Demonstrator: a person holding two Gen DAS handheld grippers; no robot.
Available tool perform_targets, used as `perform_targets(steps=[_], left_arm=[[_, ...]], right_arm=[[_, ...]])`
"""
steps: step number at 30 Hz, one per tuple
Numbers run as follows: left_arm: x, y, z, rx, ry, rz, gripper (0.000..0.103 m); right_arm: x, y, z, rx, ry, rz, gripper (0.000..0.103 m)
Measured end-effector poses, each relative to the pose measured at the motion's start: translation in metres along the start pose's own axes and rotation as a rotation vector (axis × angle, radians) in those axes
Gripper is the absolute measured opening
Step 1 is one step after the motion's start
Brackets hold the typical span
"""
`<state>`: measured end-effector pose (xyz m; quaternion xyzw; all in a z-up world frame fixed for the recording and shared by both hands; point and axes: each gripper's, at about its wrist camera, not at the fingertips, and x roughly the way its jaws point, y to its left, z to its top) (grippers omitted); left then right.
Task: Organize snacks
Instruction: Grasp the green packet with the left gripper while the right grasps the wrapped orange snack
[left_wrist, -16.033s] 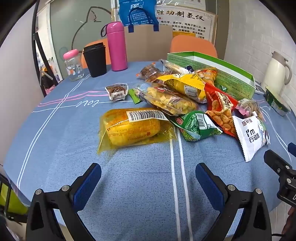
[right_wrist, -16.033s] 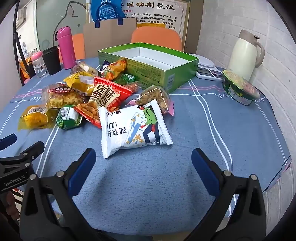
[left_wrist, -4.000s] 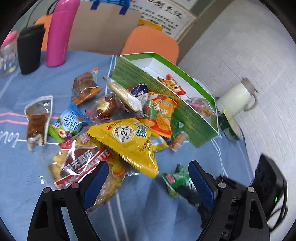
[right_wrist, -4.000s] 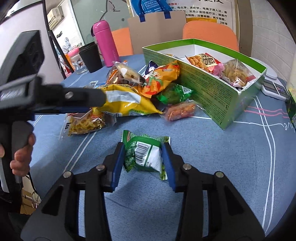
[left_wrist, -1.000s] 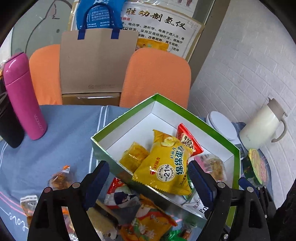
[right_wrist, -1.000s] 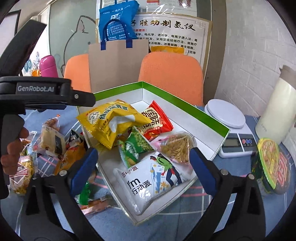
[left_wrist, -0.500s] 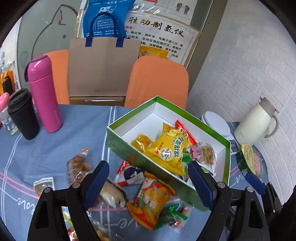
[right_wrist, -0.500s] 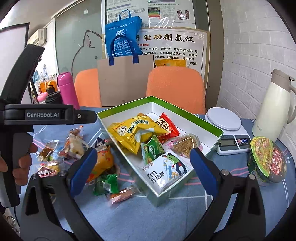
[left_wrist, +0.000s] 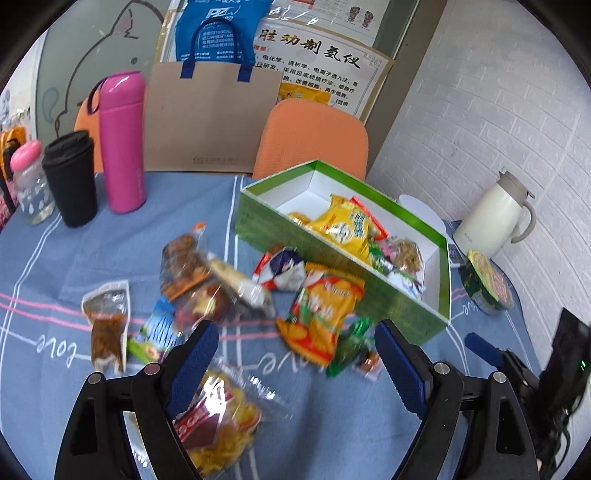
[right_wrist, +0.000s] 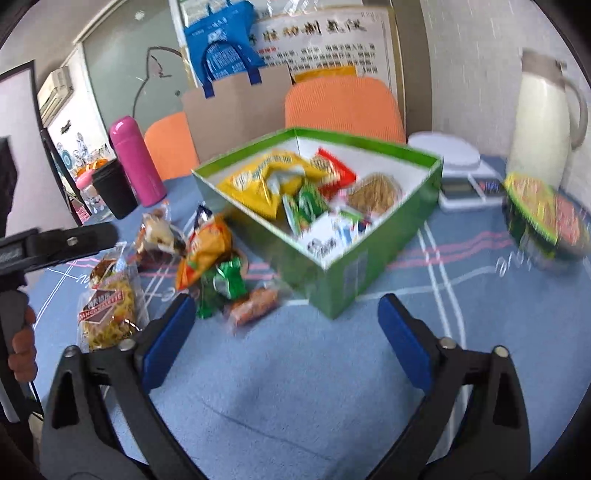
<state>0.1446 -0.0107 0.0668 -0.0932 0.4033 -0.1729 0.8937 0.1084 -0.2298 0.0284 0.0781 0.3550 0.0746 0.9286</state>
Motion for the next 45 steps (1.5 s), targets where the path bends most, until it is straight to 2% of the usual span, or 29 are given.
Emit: perform_targets(steps=[2, 9, 13, 14, 15, 20, 24, 29, 34, 37, 41, 43, 45], left_arm=[[-0.004, 0.008, -0.010, -0.002, 0.001, -0.010, 0.089], [-0.015, 0.027, -0.030, 0.011, 0.013, -0.055, 0.088], [-0.019, 0.029, -0.031, 0.027, 0.019, -0.094, 0.082], [-0.019, 0.028, -0.031, 0.031, 0.024, -0.104, 0.080], [-0.017, 0.025, -0.031, 0.037, 0.031, -0.111, 0.077], [-0.006, 0.010, -0.035, 0.094, 0.076, -0.154, 0.067], [0.013, -0.009, -0.037, 0.120, 0.133, -0.203, 0.057], [0.039, -0.043, -0.038, 0.176, 0.183, -0.239, 0.057], [0.064, -0.059, -0.029, 0.171, 0.163, -0.179, 0.057], [0.075, -0.061, -0.021, 0.153, 0.151, -0.169, 0.057], [0.083, -0.065, -0.012, 0.182, 0.135, -0.152, 0.058], [0.088, -0.067, -0.009, 0.191, 0.133, -0.146, 0.064], [0.095, -0.065, -0.007, 0.184, 0.146, -0.148, 0.064]], right_arm=[[0.009, 0.005, -0.003, 0.003, 0.036, 0.006, 0.071], [0.040, 0.036, -0.004, -0.074, 0.093, 0.009, 0.071], [0.058, 0.043, -0.001, -0.074, 0.111, -0.005, 0.070], [0.062, 0.043, -0.002, -0.078, 0.125, -0.020, 0.060], [0.065, 0.043, -0.003, -0.079, 0.148, -0.021, 0.037], [0.054, 0.034, -0.011, -0.101, 0.169, -0.022, 0.025], [0.034, 0.016, -0.024, -0.081, 0.177, -0.022, 0.025], [0.014, -0.005, -0.034, -0.041, 0.174, -0.032, 0.026], [0.001, -0.015, -0.036, -0.037, 0.160, -0.047, 0.028], [0.000, -0.015, -0.035, -0.034, 0.149, -0.043, 0.028], [0.002, -0.014, -0.033, -0.024, 0.146, -0.041, 0.033], [0.003, -0.014, -0.033, -0.019, 0.148, -0.039, 0.034], [0.003, -0.014, -0.034, -0.020, 0.150, -0.039, 0.035]])
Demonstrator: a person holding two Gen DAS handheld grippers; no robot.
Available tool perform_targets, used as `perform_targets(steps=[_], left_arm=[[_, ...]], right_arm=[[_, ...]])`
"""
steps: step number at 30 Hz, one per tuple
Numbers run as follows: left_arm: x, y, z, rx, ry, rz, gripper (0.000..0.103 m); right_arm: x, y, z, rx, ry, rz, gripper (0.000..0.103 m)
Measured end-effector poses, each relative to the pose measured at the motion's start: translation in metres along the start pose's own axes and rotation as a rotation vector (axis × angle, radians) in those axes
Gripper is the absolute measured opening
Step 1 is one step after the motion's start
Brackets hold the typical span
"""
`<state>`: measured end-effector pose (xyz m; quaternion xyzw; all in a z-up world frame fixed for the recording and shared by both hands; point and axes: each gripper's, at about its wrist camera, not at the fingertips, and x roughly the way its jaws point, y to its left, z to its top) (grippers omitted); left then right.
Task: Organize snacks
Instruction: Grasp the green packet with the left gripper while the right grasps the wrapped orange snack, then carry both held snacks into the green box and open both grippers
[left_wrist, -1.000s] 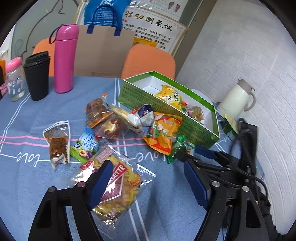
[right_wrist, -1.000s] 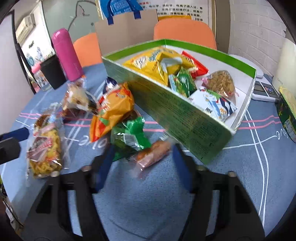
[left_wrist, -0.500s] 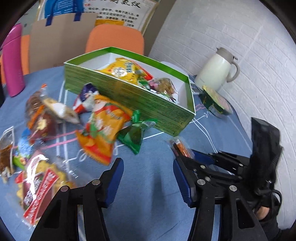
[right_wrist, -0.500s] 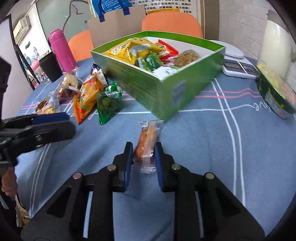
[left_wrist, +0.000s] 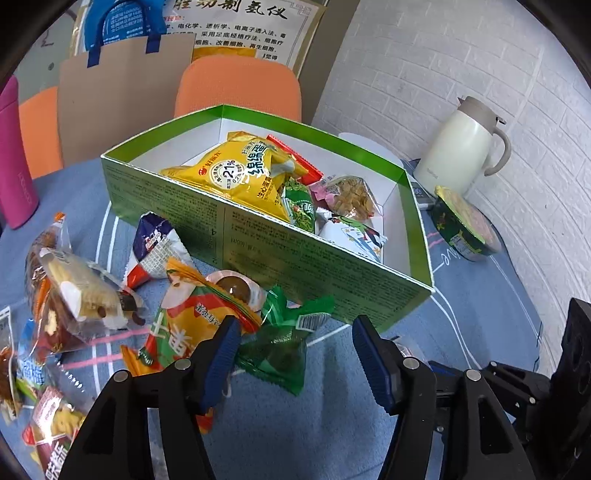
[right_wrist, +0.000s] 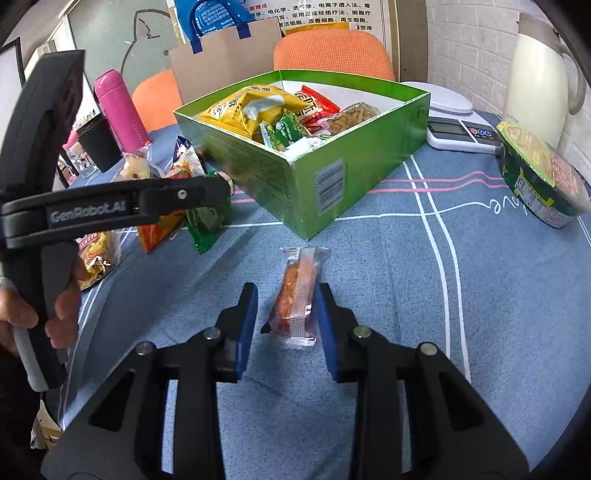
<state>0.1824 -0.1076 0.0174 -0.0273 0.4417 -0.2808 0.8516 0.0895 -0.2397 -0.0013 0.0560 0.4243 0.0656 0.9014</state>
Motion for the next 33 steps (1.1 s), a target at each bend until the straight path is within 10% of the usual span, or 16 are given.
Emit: perform_targets(steps=[19, 21, 33], left_arm=[[0.019, 0.005, -0.006, -0.050, 0.069, -0.078, 0.051], [0.021, 0.003, -0.006, -0.037, 0.084, -0.065, 0.028], [-0.034, -0.010, 0.003, 0.020, -0.016, -0.105, 0.027]], right_arm=[[0.008, -0.001, 0.001, 0.011, 0.018, -0.013, 0.036], [0.009, 0.000, -0.001, 0.009, 0.018, -0.010, 0.025], [-0.040, 0.021, 0.023, -0.079, -0.105, 0.058, 0.024]])
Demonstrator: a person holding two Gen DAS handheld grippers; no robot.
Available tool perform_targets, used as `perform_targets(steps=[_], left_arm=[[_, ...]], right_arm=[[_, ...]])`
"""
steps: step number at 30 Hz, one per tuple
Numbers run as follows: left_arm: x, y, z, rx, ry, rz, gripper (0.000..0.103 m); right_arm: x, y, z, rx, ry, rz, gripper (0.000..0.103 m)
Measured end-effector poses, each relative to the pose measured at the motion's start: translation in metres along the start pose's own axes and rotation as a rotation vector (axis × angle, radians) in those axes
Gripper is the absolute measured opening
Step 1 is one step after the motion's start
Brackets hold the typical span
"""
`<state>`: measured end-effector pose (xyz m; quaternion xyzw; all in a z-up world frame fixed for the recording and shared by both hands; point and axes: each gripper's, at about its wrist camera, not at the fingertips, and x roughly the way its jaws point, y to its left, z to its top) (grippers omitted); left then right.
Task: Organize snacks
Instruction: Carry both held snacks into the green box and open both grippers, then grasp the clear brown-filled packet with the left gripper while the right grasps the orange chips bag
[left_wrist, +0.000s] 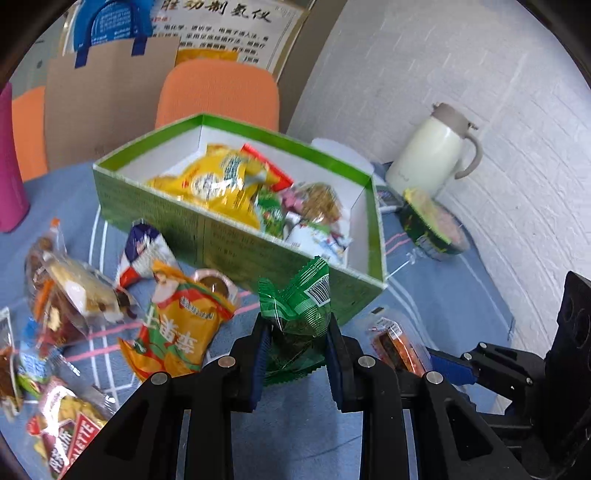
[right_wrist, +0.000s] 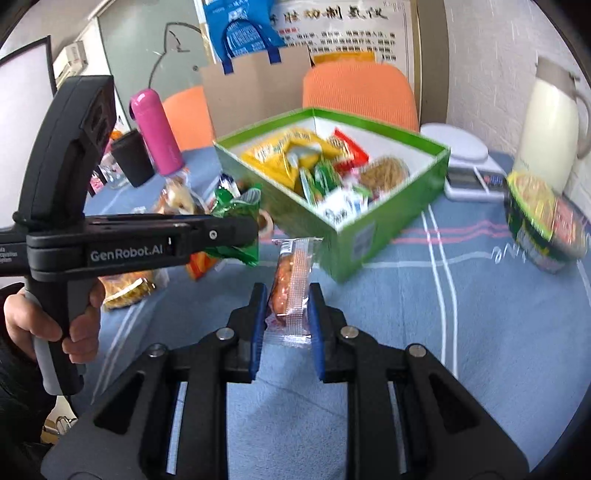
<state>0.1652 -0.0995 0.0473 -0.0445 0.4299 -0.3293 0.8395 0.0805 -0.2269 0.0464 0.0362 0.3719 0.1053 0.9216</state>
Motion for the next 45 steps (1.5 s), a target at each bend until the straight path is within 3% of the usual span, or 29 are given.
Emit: perform_targets(steps=[9, 13, 26, 29, 30, 31, 32, 33, 34, 37, 39, 45], left_arm=[[-0.023, -0.008, 0.048, -0.019, -0.080, -0.018, 0.027], [-0.014, -0.007, 0.065, -0.025, -0.081, -0.015, 0.027], [0.030, -0.009, 0.080, -0.020, -0.016, 0.027, 0.028], [0.036, -0.008, 0.079, -0.023, -0.001, 0.031, 0.028], [0.037, -0.007, 0.078, -0.024, -0.001, 0.033, 0.029], [0.037, -0.007, 0.078, -0.028, -0.006, 0.032, 0.035], [0.036, -0.005, 0.077, -0.035, -0.012, 0.027, 0.044], [0.035, -0.002, 0.077, -0.050, -0.015, 0.033, 0.074], [0.033, 0.000, 0.076, -0.067, -0.024, 0.057, 0.093], [0.025, 0.005, 0.075, -0.077, -0.069, 0.116, 0.095], [0.024, 0.010, 0.075, -0.086, -0.060, 0.119, 0.095], [0.013, 0.017, 0.066, -0.105, -0.050, 0.125, 0.095]], right_arm=[[-0.011, -0.016, 0.049, 0.017, -0.115, -0.070, 0.024], [-0.001, -0.033, 0.059, 0.080, -0.119, -0.022, 0.025], [0.040, -0.053, 0.066, 0.099, -0.086, -0.025, 0.025], [0.046, -0.052, 0.066, 0.093, -0.097, -0.013, 0.028], [0.047, -0.050, 0.066, 0.079, -0.104, -0.018, 0.040], [0.048, -0.048, 0.064, 0.064, -0.109, -0.027, 0.052], [0.048, -0.047, 0.062, 0.045, -0.117, -0.045, 0.076], [0.047, -0.045, 0.060, 0.027, -0.132, -0.063, 0.085], [0.045, -0.042, 0.058, 0.007, -0.147, -0.081, 0.090], [0.044, -0.039, 0.052, -0.034, -0.141, -0.115, 0.092], [0.045, -0.039, 0.050, -0.035, -0.128, -0.123, 0.096], [0.035, -0.039, 0.049, 0.008, -0.111, -0.093, 0.096]])
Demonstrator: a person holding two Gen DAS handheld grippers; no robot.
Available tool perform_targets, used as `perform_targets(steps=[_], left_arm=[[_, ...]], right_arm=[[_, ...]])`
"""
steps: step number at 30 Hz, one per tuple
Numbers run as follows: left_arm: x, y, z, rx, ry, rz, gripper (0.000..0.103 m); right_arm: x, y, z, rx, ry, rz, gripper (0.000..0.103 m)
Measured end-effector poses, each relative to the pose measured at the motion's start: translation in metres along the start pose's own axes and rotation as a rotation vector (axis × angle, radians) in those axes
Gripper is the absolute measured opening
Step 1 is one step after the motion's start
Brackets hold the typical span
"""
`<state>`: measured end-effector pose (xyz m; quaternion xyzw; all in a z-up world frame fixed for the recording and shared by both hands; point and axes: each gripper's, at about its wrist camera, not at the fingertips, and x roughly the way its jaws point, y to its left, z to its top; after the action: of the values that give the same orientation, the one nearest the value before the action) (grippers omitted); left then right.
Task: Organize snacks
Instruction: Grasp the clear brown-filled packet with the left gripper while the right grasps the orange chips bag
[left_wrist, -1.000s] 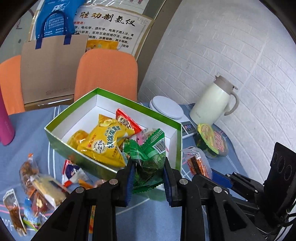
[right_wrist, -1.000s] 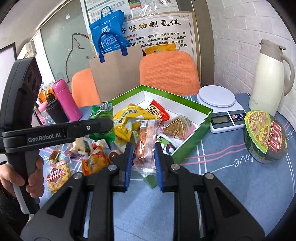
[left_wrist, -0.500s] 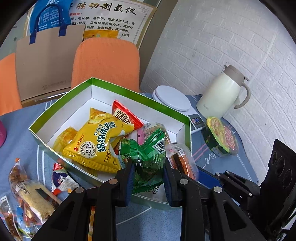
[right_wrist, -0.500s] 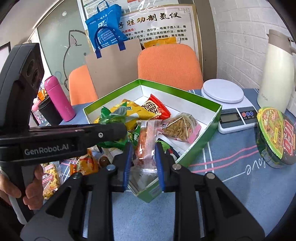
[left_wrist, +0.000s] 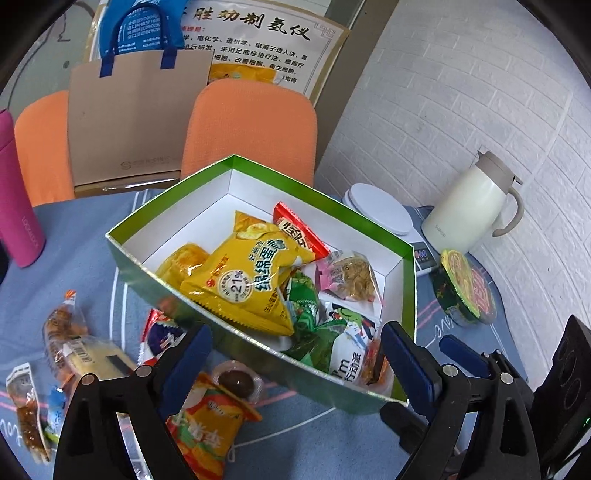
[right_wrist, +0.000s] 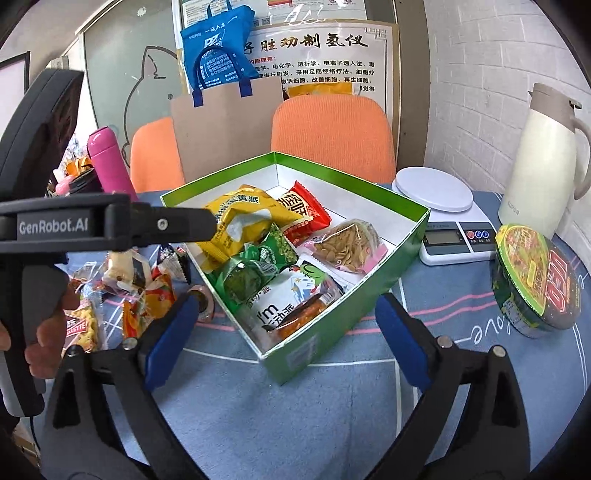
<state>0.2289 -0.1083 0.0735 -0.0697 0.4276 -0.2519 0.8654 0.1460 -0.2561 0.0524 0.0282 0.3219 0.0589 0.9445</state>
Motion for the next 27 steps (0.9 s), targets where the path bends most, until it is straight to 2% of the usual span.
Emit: perform_targets(steps=[3, 7, 10, 13, 17, 20, 23, 27], left_arm=[[-0.020, 0.004, -0.006, -0.005, -0.025, -0.005, 0.095], [-0.053, 0.015, -0.020, -0.037, -0.077, -0.048, 0.095], [-0.073, 0.027, -0.034, -0.066, -0.096, -0.019, 0.095], [-0.086, 0.044, -0.050, -0.099, -0.094, 0.057, 0.095], [-0.097, 0.070, -0.075, -0.147, -0.076, 0.117, 0.095], [-0.107, 0.091, -0.095, -0.191, -0.069, 0.129, 0.095], [-0.117, 0.109, -0.112, -0.218, -0.067, 0.149, 0.095], [-0.127, 0.121, -0.129, -0.211, -0.065, 0.184, 0.095]], right_arm=[[-0.015, 0.006, 0.002, -0.005, -0.035, 0.012, 0.098], [-0.032, 0.018, 0.002, -0.013, -0.070, 0.047, 0.100], [-0.036, 0.031, -0.005, -0.023, -0.061, 0.094, 0.100], [-0.031, 0.042, -0.014, -0.038, -0.026, 0.126, 0.100], [-0.015, 0.058, -0.030, -0.041, 0.050, 0.169, 0.100], [0.000, 0.069, -0.036, -0.028, 0.103, 0.219, 0.100], [0.017, 0.081, -0.037, -0.017, 0.152, 0.232, 0.100], [0.044, 0.095, -0.035, 0.014, 0.213, 0.244, 0.093]])
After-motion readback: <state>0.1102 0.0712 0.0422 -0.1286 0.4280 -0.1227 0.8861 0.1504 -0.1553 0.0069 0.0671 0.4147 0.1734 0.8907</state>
